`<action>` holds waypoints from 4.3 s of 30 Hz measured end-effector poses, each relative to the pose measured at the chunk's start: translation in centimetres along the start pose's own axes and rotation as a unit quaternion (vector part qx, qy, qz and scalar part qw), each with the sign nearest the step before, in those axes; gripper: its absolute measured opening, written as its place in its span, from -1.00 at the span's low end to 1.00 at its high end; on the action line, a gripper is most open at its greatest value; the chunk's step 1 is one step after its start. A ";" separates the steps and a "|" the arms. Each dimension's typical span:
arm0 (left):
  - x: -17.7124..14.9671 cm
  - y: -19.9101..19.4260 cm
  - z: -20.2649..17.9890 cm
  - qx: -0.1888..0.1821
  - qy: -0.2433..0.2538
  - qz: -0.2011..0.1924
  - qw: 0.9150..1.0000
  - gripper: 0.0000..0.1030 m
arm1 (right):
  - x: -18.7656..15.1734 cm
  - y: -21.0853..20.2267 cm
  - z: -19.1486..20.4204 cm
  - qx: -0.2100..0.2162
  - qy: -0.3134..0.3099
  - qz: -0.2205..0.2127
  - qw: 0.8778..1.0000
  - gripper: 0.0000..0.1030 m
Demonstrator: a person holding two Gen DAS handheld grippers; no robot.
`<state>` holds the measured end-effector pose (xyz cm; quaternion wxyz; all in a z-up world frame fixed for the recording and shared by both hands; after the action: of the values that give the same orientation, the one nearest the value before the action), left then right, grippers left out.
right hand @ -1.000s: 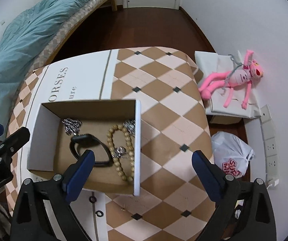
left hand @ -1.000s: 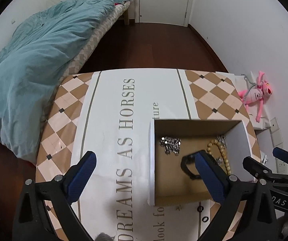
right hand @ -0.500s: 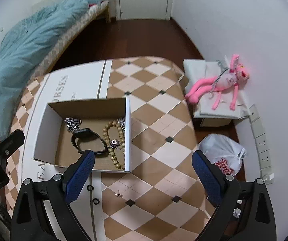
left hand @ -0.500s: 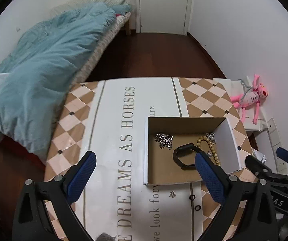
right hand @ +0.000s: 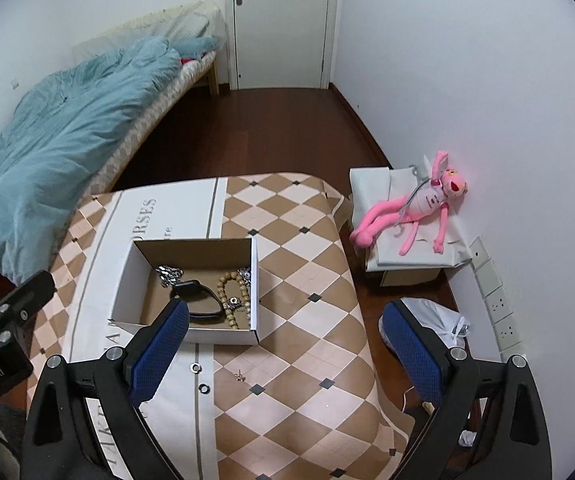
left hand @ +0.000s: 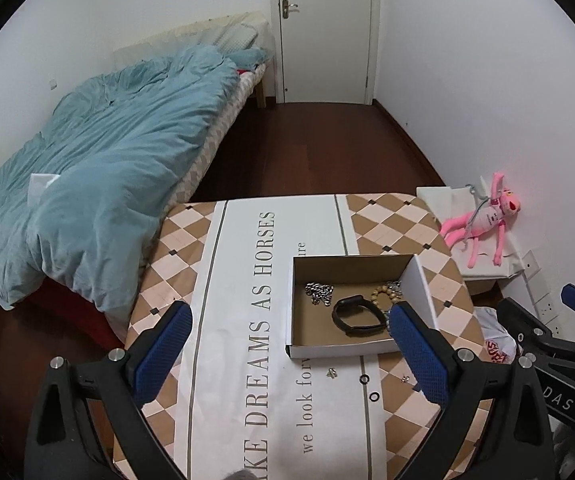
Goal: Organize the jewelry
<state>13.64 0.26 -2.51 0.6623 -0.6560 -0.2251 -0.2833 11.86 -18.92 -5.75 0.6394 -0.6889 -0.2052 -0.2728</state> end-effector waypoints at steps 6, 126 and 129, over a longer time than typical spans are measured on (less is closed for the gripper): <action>0.0 -1.3 0.2 -0.001 -0.009 -0.009 1.000 0.96 | 0.2 -2.1 -0.3 0.009 0.007 -0.015 1.000 0.92; 1.2 13.8 1.8 -0.001 -0.006 0.107 0.994 0.92 | 1.4 15.3 2.4 0.028 -0.028 0.139 0.990 0.86; 1.2 12.9 1.7 0.001 -0.004 0.098 0.995 0.93 | 1.4 14.3 2.0 0.020 -0.026 0.126 0.992 0.91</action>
<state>23.33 1.58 -11.25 0.6865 -0.6754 -0.1627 -0.2147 22.23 -18.40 -15.91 0.6768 -0.7031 -0.1387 -0.1684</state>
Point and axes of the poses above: each gripper's, at about its wrist camera, not at the fingertips, and y roughly the way its jaws point, z to its left, x to its top, the point moved 4 cm from there along y, roughly the way its jaws point, and after that the axes turned 2 degrees about y, right-handed, at the moved point
